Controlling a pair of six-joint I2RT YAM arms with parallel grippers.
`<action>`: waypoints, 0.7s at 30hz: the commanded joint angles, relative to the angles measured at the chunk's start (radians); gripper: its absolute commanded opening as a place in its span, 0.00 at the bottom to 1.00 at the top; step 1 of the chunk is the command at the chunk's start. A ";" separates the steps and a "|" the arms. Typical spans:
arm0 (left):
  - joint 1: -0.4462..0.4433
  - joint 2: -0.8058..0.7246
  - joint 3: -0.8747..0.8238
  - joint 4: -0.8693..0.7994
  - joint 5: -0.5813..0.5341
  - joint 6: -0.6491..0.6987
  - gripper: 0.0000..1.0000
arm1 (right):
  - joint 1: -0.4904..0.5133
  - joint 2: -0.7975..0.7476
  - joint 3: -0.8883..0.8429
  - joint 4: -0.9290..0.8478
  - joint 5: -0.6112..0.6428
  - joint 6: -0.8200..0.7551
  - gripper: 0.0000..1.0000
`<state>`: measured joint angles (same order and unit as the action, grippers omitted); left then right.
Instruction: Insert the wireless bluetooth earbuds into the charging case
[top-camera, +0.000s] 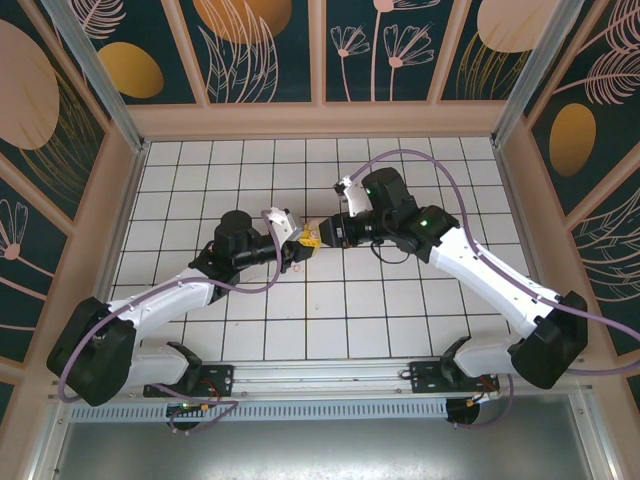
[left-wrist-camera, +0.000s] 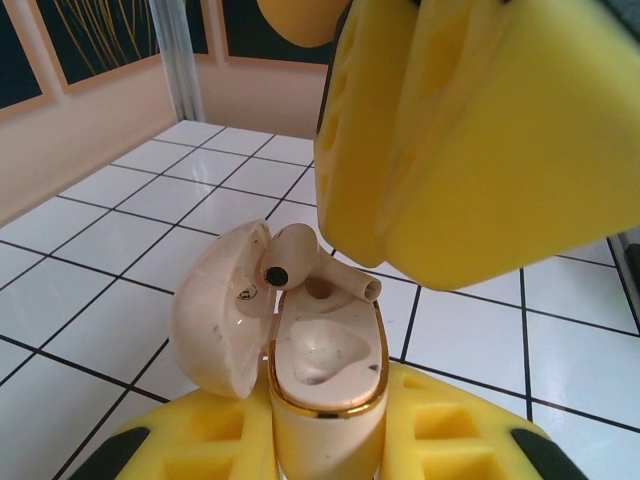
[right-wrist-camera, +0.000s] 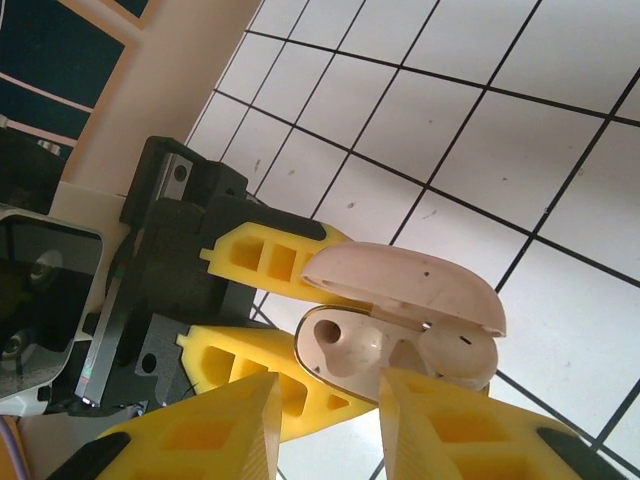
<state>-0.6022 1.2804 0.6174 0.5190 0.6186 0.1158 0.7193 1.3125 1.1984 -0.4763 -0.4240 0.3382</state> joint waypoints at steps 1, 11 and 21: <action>0.002 0.012 0.021 0.020 0.001 0.001 0.20 | -0.024 -0.005 0.029 -0.012 0.007 0.036 0.32; 0.002 0.012 0.028 0.035 0.012 -0.010 0.20 | -0.052 0.006 0.016 -0.006 0.007 0.074 0.31; 0.003 0.011 0.025 0.035 0.011 -0.012 0.20 | -0.073 0.010 0.008 -0.012 -0.011 0.123 0.34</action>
<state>-0.6022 1.2877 0.6174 0.5198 0.6193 0.1116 0.6540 1.3125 1.1984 -0.4789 -0.4210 0.4339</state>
